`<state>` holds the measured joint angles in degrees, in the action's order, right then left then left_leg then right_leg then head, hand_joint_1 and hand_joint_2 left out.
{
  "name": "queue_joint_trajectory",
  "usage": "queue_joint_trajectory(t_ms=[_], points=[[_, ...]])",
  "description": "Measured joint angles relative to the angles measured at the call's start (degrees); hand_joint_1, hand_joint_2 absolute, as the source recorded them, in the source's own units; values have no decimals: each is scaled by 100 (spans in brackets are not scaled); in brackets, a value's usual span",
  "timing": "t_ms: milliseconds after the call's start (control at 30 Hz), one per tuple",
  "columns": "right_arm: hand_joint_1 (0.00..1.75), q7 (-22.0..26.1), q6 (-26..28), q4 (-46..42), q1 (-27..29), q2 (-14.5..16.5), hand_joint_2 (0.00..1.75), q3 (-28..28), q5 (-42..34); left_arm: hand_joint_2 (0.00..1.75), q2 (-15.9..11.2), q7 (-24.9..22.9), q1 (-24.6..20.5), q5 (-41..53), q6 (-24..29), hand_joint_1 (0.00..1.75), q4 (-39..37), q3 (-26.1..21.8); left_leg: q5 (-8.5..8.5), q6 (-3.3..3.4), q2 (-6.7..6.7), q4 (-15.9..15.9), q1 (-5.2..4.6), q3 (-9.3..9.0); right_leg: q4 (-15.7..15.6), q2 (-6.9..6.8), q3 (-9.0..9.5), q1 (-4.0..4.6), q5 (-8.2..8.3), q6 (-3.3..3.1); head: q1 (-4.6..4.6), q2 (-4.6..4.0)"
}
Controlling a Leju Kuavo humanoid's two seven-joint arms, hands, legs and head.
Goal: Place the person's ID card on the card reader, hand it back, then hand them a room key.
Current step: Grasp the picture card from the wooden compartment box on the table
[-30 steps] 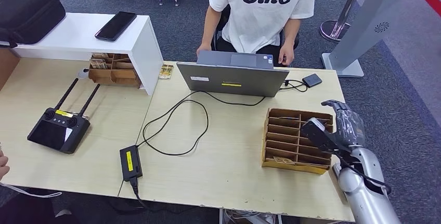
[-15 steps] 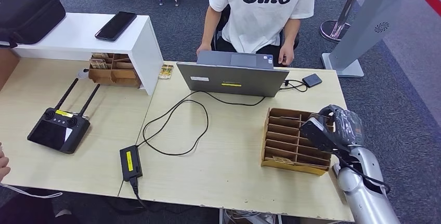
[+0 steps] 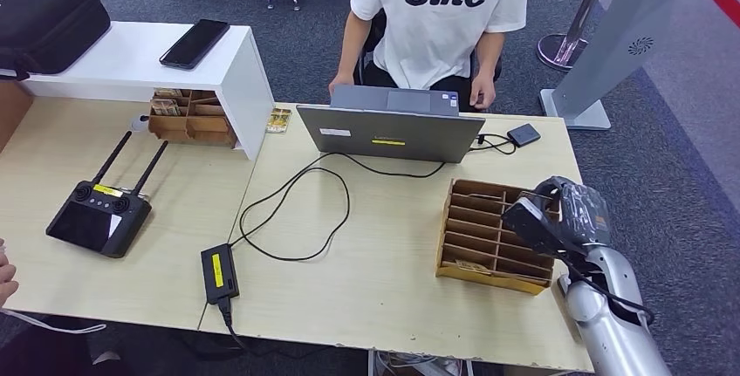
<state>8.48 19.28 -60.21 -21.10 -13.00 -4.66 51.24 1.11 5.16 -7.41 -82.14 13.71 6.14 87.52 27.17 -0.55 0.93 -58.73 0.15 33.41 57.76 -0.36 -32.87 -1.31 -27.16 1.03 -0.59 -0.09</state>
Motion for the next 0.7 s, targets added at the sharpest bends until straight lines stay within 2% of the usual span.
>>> queue_joint_trajectory(t_ms=[33,167,367,433,500,567,700], points=[[90,-4,2,2,1,0,175,0,2,175,0,0,0,-1,-1,0,0,0,0,0,0,0,0,0,0,0,0,0,0,0,0,0],[52,-9,9,13,10,0,175,-1,3,175,0,0,0,-1,-1,0,-1,0,0,0,0,0,0,0,0,0,0,0,0,0,0,0],[53,-9,17,17,12,0,175,-2,1,175,0,-1,0,1,-1,0,0,0,0,0,0,0,0,0,0,0,-1,0,0,0,0,0],[64,-9,18,17,13,0,175,-1,1,175,0,-2,0,1,-1,0,0,0,0,0,0,0,0,0,0,0,-1,0,0,0,0,0],[100,-9,20,17,14,0,175,-1,1,175,0,-3,0,1,-1,0,0,0,0,0,0,0,0,0,0,0,-1,0,0,0,0,0],[128,-9,22,17,16,0,175,-1,-1,175,0,-5,0,1,-1,0,-1,0,0,0,0,0,0,0,0,0,-1,0,0,0,0,0],[129,-9,24,17,18,0,175,-1,-1,175,0,-7,0,1,-1,0,0,0,0,0,0,0,0,0,0,0,-1,0,0,0,0,0]])
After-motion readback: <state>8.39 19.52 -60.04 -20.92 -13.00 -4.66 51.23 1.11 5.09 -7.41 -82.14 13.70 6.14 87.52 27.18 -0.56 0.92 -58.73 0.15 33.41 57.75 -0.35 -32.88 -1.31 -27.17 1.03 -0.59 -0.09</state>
